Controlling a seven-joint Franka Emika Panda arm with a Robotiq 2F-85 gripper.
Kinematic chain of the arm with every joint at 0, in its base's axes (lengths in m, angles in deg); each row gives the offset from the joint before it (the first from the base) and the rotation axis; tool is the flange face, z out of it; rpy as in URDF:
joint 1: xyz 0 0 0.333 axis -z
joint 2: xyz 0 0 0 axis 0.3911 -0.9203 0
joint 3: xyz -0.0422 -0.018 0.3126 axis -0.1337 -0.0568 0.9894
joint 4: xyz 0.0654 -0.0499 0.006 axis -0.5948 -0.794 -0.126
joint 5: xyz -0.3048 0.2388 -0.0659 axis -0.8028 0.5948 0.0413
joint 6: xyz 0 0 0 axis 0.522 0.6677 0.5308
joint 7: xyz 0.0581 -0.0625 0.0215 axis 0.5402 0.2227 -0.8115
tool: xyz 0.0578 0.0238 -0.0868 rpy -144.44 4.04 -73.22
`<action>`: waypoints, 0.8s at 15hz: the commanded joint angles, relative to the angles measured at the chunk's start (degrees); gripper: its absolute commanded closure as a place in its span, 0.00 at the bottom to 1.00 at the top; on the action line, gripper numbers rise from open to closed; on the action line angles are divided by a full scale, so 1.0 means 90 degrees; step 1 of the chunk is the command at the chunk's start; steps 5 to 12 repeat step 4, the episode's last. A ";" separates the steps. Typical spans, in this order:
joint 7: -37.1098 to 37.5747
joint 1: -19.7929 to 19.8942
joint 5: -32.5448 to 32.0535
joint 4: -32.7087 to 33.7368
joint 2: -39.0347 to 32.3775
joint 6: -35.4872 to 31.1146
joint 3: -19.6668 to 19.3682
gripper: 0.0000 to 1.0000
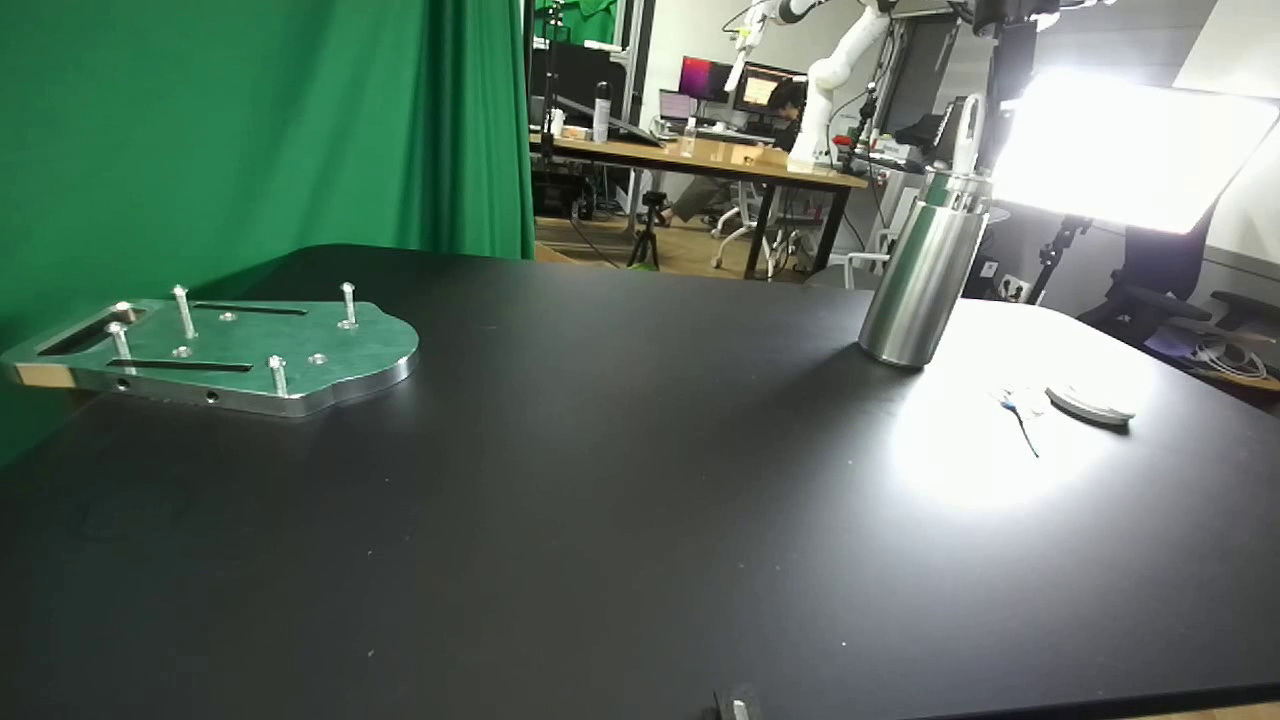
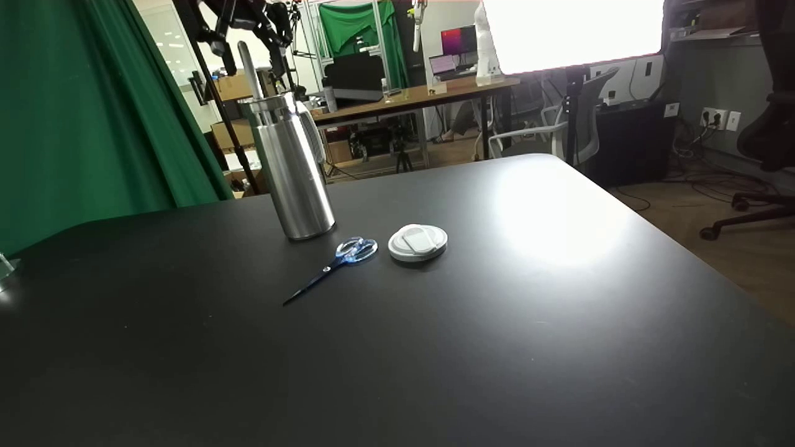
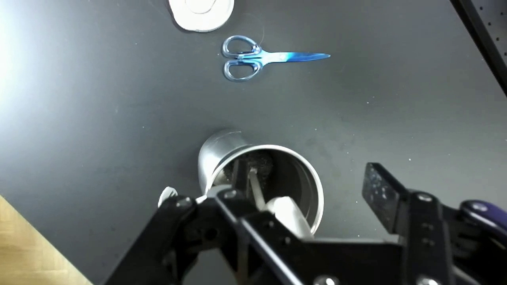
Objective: Move the brush inside the flask up and down
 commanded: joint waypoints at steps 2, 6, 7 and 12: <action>0.0008 0.0039 -0.0020 0.0043 -0.0004 0.0068 0.0041 0.13; 0.0008 0.0039 -0.0021 0.0045 -0.0004 0.0074 0.0041 0.12; 0.0008 0.0039 -0.0021 0.0045 -0.0004 0.0074 0.0041 0.12; 0.0008 0.0039 -0.0021 0.0045 -0.0004 0.0074 0.0041 0.12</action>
